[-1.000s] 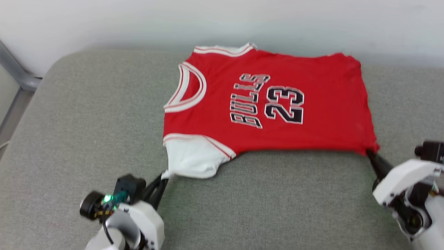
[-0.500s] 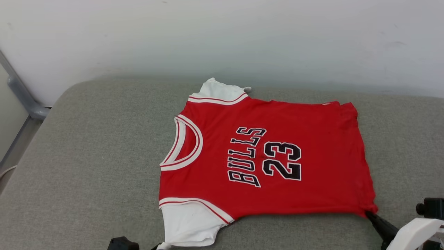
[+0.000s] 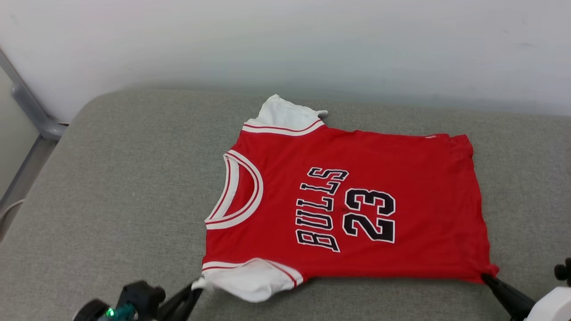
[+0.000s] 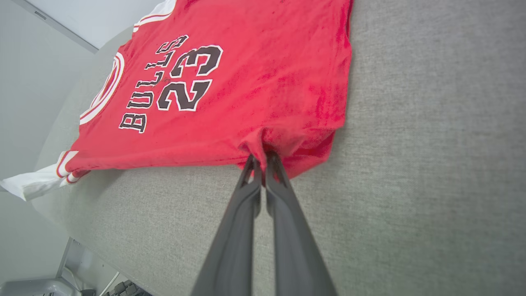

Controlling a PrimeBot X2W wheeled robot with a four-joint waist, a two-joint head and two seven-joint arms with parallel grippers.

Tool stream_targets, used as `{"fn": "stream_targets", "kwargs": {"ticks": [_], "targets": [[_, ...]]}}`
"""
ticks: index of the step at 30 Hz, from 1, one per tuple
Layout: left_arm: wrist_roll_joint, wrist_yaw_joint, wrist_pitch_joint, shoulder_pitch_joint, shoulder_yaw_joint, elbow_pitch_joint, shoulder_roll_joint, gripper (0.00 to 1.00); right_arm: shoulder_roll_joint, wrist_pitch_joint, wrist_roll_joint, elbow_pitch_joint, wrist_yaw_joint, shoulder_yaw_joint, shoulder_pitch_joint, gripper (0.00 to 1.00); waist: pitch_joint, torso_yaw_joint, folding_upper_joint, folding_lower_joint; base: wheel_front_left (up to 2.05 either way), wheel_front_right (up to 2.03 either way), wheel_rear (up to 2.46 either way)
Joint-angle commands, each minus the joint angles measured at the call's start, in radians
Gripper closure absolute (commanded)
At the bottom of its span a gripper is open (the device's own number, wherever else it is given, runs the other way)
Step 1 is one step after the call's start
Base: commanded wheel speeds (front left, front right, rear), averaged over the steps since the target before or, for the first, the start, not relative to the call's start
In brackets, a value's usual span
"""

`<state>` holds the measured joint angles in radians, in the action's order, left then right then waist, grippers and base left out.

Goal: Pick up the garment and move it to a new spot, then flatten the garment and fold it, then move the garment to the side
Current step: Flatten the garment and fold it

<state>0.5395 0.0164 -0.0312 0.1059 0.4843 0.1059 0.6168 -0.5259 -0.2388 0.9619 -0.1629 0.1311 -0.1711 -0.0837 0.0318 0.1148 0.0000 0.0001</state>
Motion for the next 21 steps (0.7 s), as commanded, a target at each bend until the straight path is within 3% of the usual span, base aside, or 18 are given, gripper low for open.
{"fn": "stream_targets", "kwargs": {"ticks": [1,11,21], "targets": [[-0.012,-0.003,0.001,-0.039,-0.009,0.007,0.004,1.0,0.012,-0.017,-0.001,0.023,-0.001,0.023,0.018,1.0,0.017,-0.002,0.0,-0.0001,0.0,0.0,0.0],[-0.054,0.017,-0.035,-0.241,-0.012,-0.032,-0.013,1.0,0.059,-0.135,-0.053,0.094,-0.001,0.106,0.113,1.0,0.111,-0.018,0.0,-0.0001,0.0,0.0,0.0],[-0.074,0.062,-0.062,-0.469,0.008,-0.205,-0.05,1.0,0.113,-0.239,-0.139,0.052,-0.001,0.125,0.259,1.0,0.219,-0.042,0.0,-0.0001,0.0,0.0,0.0]]}}
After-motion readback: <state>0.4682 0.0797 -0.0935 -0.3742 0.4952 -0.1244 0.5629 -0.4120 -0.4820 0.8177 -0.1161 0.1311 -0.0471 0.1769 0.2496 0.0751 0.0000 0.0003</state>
